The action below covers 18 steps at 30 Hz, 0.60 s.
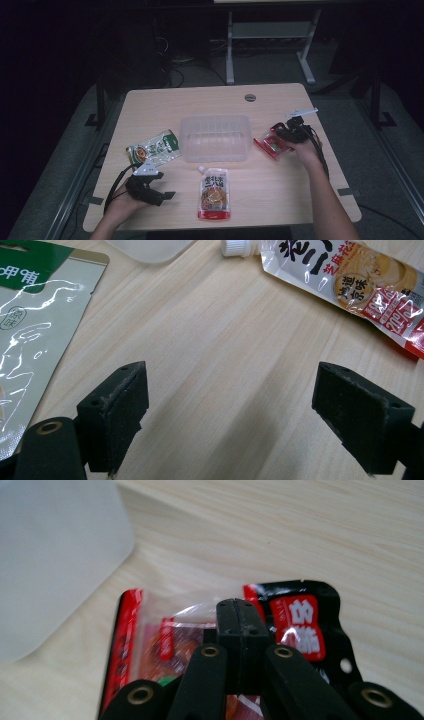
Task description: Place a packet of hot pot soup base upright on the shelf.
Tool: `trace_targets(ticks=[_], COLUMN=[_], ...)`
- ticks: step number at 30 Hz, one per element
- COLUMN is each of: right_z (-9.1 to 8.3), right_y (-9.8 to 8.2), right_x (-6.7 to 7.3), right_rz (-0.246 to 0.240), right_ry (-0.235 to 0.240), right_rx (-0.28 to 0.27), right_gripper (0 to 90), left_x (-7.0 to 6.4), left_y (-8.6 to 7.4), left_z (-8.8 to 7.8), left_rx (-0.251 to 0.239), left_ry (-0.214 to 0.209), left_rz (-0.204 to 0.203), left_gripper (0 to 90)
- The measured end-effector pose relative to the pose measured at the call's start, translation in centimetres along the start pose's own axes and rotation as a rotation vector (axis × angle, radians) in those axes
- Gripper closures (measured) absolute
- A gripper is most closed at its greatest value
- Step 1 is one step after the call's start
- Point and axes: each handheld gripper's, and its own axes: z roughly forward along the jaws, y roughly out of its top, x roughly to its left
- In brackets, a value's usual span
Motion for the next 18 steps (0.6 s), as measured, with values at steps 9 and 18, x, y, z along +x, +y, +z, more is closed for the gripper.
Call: trace_targets(ticks=[9, 18], right_z=[1.7, 1.4], right_y=[0.2, -0.4], right_x=[-0.7, 0.3], right_rz=[-0.009, -0.031], right_ry=[-0.032, 0.028], right_rx=[0.050, 0.046], right_gripper=[90.0, 90.0], left_x=[0.1, -0.1], left_y=[-0.1, -0.1], left_z=[-0.1, 0.1], left_rx=[-0.002, -0.001], left_ry=[0.001, -0.003], left_rz=[0.010, 0.003], left_gripper=[14.5, 14.5])
